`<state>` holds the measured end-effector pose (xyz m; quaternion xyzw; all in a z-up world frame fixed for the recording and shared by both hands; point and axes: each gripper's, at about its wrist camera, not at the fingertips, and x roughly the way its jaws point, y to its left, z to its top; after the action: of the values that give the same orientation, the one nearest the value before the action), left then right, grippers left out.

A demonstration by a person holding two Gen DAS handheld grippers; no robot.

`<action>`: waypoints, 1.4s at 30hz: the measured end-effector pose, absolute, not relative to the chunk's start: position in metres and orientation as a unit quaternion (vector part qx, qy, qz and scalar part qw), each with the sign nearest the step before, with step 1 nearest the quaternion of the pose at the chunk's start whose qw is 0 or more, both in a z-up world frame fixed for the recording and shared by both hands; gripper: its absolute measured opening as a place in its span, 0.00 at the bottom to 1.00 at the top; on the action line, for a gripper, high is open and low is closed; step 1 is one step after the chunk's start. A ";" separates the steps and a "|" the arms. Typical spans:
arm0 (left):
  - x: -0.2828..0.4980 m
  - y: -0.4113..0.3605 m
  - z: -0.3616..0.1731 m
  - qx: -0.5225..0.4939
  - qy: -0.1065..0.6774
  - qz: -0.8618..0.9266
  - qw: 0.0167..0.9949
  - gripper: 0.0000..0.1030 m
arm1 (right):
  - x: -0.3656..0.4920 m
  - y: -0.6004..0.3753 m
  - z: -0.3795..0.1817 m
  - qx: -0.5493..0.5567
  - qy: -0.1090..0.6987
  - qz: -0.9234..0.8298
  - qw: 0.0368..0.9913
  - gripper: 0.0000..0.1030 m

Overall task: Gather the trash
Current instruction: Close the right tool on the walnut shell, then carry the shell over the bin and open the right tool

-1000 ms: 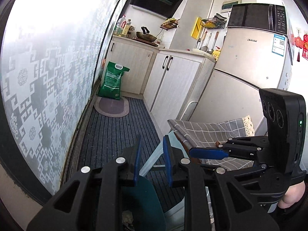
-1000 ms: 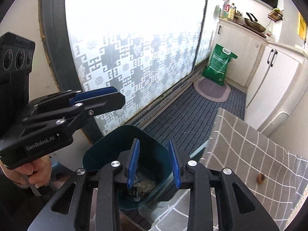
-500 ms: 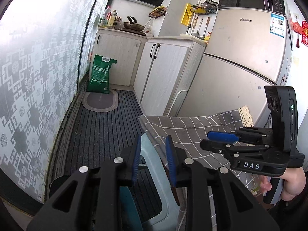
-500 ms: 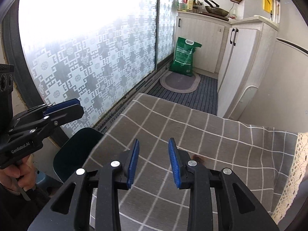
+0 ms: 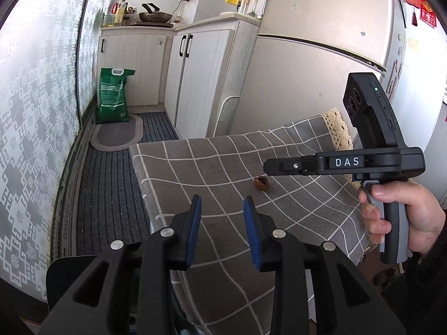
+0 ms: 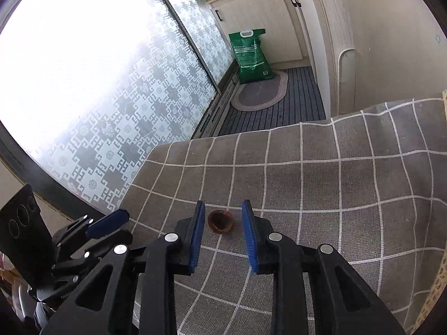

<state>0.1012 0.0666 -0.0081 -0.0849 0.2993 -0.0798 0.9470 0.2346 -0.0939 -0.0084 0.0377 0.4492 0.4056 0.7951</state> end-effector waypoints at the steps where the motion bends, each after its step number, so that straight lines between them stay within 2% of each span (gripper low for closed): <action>1: 0.102 0.064 -0.009 -0.083 0.302 -0.082 0.946 0.32 | 0.236 -0.095 -0.009 0.038 0.450 0.404 0.795 0.25; 5: 0.106 0.058 -0.014 -0.078 0.310 -0.088 0.943 0.32 | 0.236 -0.095 -0.014 0.040 0.458 0.407 0.789 0.20; 11: 0.108 0.053 -0.016 -0.075 0.319 -0.096 0.940 0.32 | 0.237 -0.092 -0.021 0.042 0.469 0.411 0.781 0.19; 14: 0.108 0.050 -0.019 -0.071 0.326 -0.101 0.937 0.32 | 0.237 -0.091 -0.022 0.040 0.471 0.413 0.779 0.06; 21: 0.110 0.047 -0.022 -0.068 0.331 -0.112 0.935 0.32 | 0.235 -0.092 -0.016 0.069 0.471 0.435 0.765 0.05; 31: 0.097 0.052 -0.017 -0.051 0.314 -0.112 0.942 0.19 | 0.209 -0.071 0.003 0.074 0.471 0.509 0.716 0.05; 33: 0.094 0.055 -0.016 -0.046 0.306 -0.110 0.945 0.19 | 0.205 -0.065 0.004 0.066 0.471 0.514 0.714 0.05; 38: 0.088 0.063 -0.019 -0.037 0.307 -0.106 0.945 0.09 | 0.197 -0.051 0.005 0.058 0.474 0.523 0.706 0.05; 42: 0.079 0.072 -0.017 -0.035 0.298 -0.104 0.948 0.09 | 0.190 -0.036 0.004 0.045 0.477 0.528 0.701 0.05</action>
<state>0.0790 0.0718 -0.0168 -0.0353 0.2983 -0.1043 0.9481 0.1903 -0.0357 0.0042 0.0453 0.4774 0.5284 0.7006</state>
